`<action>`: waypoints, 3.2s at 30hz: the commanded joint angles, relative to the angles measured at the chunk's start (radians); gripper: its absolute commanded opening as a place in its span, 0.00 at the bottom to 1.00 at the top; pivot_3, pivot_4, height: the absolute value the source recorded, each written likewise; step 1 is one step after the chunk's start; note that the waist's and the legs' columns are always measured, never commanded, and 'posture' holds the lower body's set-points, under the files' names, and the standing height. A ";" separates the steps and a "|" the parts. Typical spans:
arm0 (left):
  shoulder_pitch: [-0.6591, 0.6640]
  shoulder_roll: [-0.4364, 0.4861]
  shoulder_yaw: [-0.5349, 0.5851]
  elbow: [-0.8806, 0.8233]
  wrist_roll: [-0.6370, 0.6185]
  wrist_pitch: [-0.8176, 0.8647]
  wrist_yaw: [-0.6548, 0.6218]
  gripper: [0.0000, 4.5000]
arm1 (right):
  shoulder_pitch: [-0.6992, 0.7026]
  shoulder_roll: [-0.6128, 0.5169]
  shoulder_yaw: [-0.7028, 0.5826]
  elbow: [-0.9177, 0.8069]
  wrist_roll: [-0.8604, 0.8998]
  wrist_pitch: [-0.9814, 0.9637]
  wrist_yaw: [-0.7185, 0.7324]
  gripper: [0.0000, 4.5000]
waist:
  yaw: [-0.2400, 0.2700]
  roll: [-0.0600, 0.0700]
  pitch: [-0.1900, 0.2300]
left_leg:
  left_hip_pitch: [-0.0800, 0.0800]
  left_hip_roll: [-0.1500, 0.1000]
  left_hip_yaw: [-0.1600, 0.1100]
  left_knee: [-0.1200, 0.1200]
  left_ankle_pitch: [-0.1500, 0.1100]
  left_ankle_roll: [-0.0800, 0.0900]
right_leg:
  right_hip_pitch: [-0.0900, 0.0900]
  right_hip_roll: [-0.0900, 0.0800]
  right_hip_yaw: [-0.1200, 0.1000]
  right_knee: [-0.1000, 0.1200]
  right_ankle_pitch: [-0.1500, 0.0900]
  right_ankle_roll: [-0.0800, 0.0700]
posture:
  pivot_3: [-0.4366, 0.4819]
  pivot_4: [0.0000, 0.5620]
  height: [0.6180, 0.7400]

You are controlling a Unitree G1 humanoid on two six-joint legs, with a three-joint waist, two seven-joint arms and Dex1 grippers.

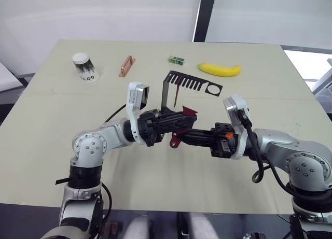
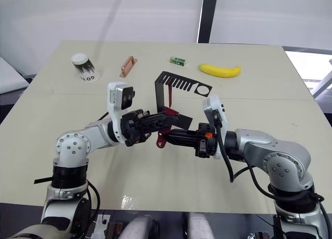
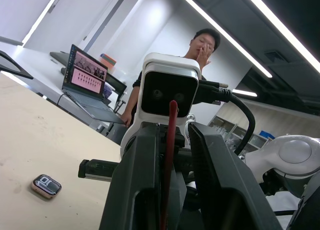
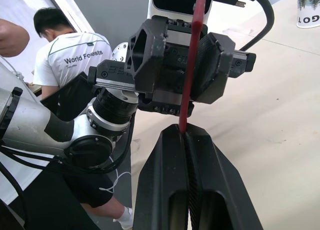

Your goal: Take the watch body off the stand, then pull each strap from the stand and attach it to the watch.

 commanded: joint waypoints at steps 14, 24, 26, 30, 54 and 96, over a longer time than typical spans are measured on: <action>0.010 0.009 0.009 -0.023 -0.018 -0.006 -0.011 0.22 | -0.018 -0.011 -0.020 -0.011 0.047 -0.001 -0.025 0.00 | 0.000 0.000 0.000 | 0.000 0.000 0.000 0.000 0.000 0.000 | 0.000 0.000 0.000 0.000 0.000 0.000 | 0.48 0.27 1.00; 0.003 -0.002 0.014 -0.018 -0.018 -0.014 0.002 0.22 | -0.018 -0.013 -0.019 -0.013 0.048 -0.001 -0.025 0.00 | 0.000 0.000 0.000 | 0.000 0.000 0.000 0.000 0.000 0.000 | 0.000 0.000 0.000 0.000 0.000 0.000 | 0.48 0.27 1.00; 0.003 -0.009 0.021 -0.018 -0.030 -0.011 0.011 0.10 | -0.018 -0.013 -0.019 -0.014 0.049 -0.002 -0.025 0.00 | 0.000 0.000 0.000 | 0.000 0.000 0.000 0.000 0.000 0.000 | 0.000 0.000 0.000 0.000 0.000 0.000 | 0.48 0.27 1.00; 0.010 -0.010 0.026 -0.027 -0.046 -0.006 0.013 0.01 | -0.021 -0.010 -0.022 -0.013 0.055 -0.003 -0.032 0.00 | 0.000 0.000 0.000 | 0.000 0.000 0.000 0.000 0.000 0.000 | 0.000 0.000 0.000 0.000 0.000 0.000 | 0.48 0.27 1.00; -0.024 0.015 0.013 0.023 0.014 -0.055 -0.015 0.00 | 0.036 -0.066 -0.058 -0.115 0.034 -0.042 -0.049 0.13 | 0.001 0.000 0.000 | 0.000 0.000 0.000 0.000 0.000 0.000 | 0.000 0.000 0.000 -0.001 0.000 0.000 | 0.48 0.27 1.00; 0.018 0.261 -0.223 0.020 0.537 -0.486 -0.472 0.00 | 0.790 0.317 -0.044 -0.253 -0.757 -0.331 -0.863 0.99 | 0.001 0.000 0.000 | 0.001 0.000 0.000 -0.003 0.000 0.000 | 0.002 0.001 0.002 -0.005 0.000 0.000 | 0.48 0.27 1.00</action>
